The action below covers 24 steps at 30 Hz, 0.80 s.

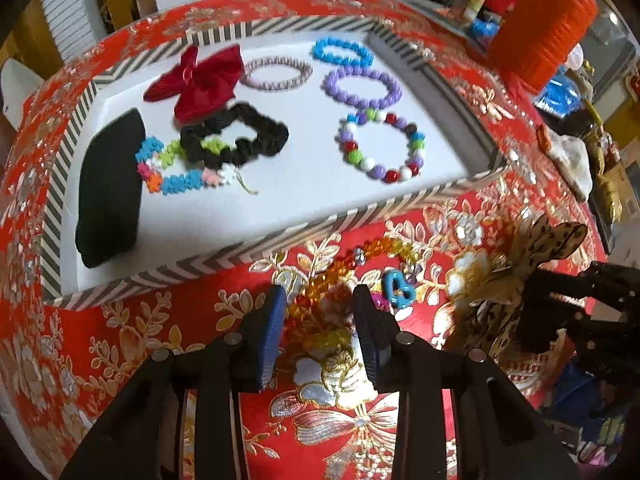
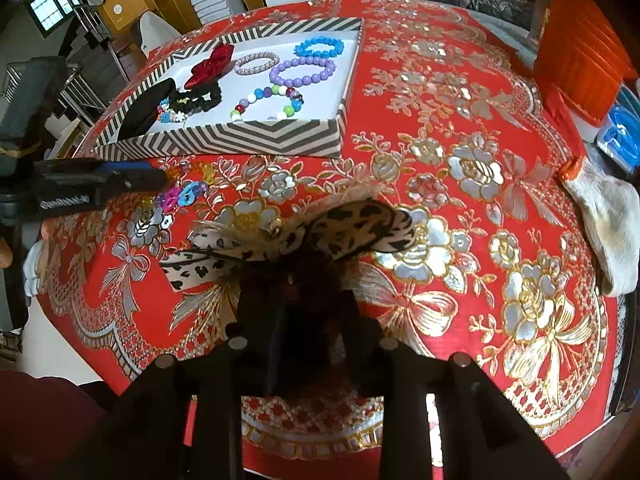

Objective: Organize jewelry
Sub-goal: 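Grasp the leopard-print bow with the right tool while the left tool grasps the amber bead bracelet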

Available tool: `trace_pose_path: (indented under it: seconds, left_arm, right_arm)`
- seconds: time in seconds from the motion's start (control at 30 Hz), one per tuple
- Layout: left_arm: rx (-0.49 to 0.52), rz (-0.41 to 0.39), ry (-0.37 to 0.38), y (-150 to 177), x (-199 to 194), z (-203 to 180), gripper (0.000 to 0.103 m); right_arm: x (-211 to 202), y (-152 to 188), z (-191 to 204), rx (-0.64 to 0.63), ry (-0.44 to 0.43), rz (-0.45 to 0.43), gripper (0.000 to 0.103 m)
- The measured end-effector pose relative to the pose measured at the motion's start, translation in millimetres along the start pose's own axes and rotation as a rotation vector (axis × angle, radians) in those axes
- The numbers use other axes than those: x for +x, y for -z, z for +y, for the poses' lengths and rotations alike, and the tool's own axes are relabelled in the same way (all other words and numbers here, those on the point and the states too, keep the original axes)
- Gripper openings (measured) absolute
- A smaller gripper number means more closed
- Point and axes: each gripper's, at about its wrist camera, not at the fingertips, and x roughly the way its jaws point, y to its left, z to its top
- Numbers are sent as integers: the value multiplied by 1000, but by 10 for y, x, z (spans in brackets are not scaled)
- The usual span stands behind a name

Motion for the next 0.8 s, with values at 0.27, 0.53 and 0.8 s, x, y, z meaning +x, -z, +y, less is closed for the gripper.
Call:
trace_pose_path:
  seconds: [0.27,0.53,0.8]
  left_arm:
    - [-7,-15,62,-19,-146,17,0]
    - [-14,-112,97,-140,-699,-39,0]
    - [-23,-212,81,-336,-1169,-13,0]
  right_arm:
    - [-75,-46,12,7,-41,-41,11]
    - [-493,-264,49,-20,-78,-126,11]
    - [-876,-525,161,-88,-80,-219,11]
